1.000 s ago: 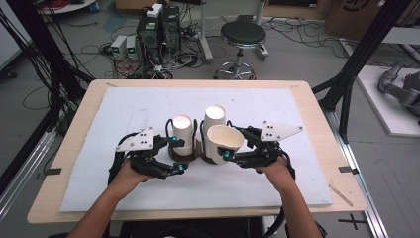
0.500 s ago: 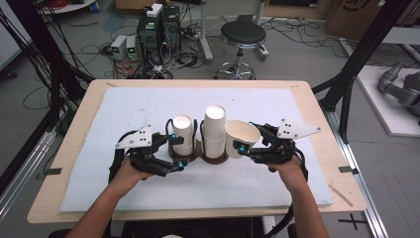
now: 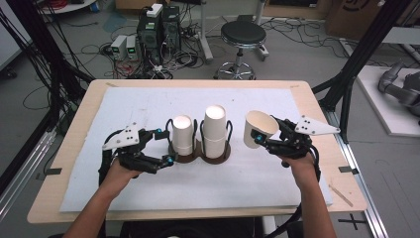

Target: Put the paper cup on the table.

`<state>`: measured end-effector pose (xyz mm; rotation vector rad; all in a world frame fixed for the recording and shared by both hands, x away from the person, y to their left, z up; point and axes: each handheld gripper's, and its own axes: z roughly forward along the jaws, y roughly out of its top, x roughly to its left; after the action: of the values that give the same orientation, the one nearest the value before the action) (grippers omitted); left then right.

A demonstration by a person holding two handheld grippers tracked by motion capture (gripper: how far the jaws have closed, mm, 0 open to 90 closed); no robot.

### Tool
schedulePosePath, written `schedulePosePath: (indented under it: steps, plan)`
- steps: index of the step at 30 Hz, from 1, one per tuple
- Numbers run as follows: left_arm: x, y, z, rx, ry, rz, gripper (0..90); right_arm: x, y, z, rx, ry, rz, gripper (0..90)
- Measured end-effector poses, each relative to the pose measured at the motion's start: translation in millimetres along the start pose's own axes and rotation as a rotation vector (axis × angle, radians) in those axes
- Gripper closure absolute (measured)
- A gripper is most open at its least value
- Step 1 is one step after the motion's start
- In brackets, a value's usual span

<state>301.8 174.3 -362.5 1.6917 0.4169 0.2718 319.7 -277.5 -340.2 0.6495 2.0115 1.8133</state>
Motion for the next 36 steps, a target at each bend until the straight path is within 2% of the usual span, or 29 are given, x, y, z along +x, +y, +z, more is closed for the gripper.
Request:
schedulePosePath:
  steps: [3,7,8,13,17,20,23,29,31,33,36]
  plan:
    - [5.2,1.2,-10.7,-0.018,0.037,0.002,20.0,-8.1,-7.0,-1.3,-0.002,-0.05,0.016,38.5]
    - [18.0,-4.1,-25.1,-0.033,0.093,-0.029,19.1,-20.6,-16.1,-0.1,0.011,-0.1,0.019,37.9]
    - [22.3,-8.2,-27.9,-0.026,0.118,-0.031,19.1,-23.5,-18.2,0.7,0.018,-0.116,0.023,37.9]
    - [35.6,-27.2,-30.5,0.003,0.173,-0.028,19.4,-36.5,-27.7,5.3,0.041,-0.163,0.039,37.4]
    - [42.0,-33.4,-34.8,-0.001,0.21,-0.042,19.4,-49.3,-35.4,11.2,0.092,-0.232,0.053,37.1]
    - [44.0,-34.2,-39.5,-0.014,0.235,-0.045,19.4,-59.5,-45.9,14.4,0.121,-0.3,0.085,37.2]
    - [44.9,-35.2,-41.1,-0.016,0.236,-0.047,19.4,-66.7,-58.9,14.5,0.151,-0.352,0.111,37.2]
    - [45.0,-38.1,-39.8,-0.016,0.227,-0.061,19.4,-77.5,-69.6,10.1,0.159,-0.384,0.152,37.2]
    - [45.0,-38.5,-39.4,-0.014,0.229,-0.059,19.4,-79.0,-73.0,12.0,0.185,-0.39,0.149,37.2]
    - [45.0,-38.6,-39.1,-0.013,0.23,-0.06,19.4,-80.3,-76.9,15.6,0.236,-0.409,0.144,37.2]
    - [45.1,-39.1,-38.9,-0.012,0.231,-0.061,19.4,-82.6,-82.9,18.2,0.269,-0.421,0.158,37.2]
